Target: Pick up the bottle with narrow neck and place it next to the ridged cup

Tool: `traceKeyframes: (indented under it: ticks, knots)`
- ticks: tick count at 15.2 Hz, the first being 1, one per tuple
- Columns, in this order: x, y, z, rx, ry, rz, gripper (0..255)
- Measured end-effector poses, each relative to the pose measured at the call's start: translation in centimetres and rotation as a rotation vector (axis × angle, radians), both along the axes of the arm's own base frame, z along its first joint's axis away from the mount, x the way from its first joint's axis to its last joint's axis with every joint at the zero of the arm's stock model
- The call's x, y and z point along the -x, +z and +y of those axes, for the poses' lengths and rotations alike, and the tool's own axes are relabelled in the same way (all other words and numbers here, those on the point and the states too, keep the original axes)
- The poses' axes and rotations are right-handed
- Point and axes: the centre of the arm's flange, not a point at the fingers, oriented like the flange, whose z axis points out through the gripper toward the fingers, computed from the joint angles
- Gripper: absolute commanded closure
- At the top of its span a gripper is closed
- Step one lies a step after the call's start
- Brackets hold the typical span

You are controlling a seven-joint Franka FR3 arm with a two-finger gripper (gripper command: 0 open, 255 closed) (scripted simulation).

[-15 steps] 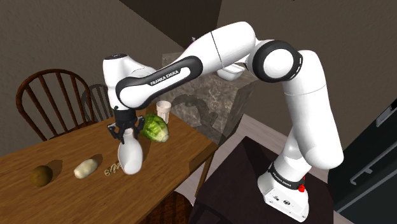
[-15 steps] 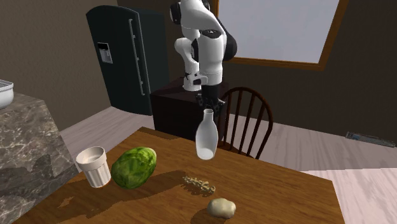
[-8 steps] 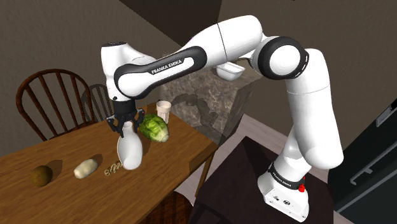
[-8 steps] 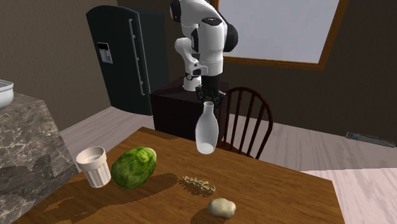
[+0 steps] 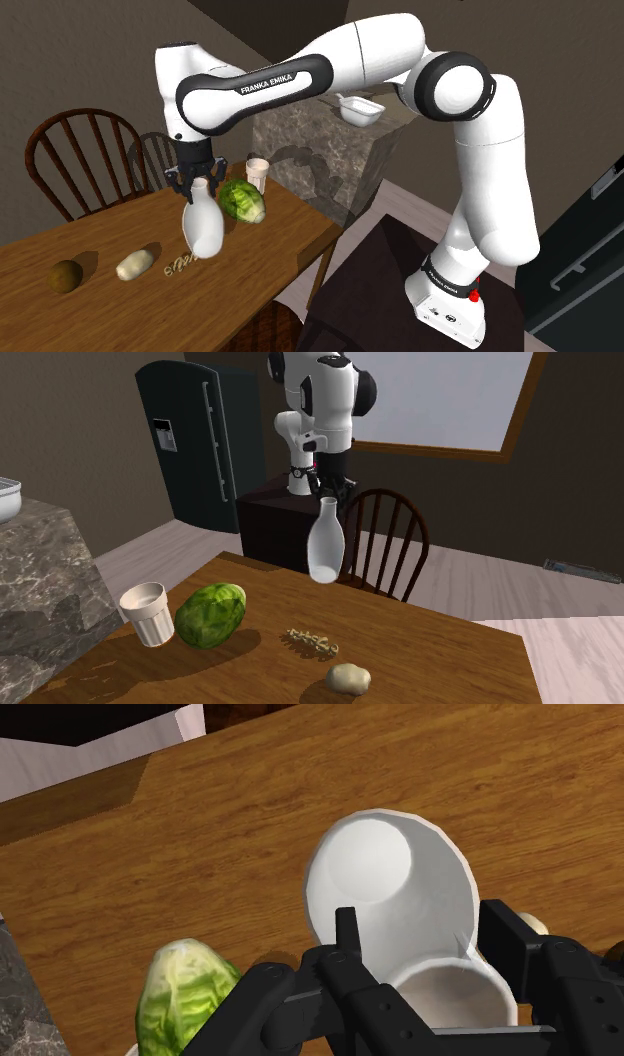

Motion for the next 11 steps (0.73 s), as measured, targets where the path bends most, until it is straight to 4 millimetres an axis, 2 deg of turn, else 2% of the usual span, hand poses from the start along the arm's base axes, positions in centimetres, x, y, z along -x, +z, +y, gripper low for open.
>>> traceKeyframes:
  ticks: [11]
  knots:
    - [0.0, 5.7, 0.2, 0.000, 0.000, 0.000, 255]
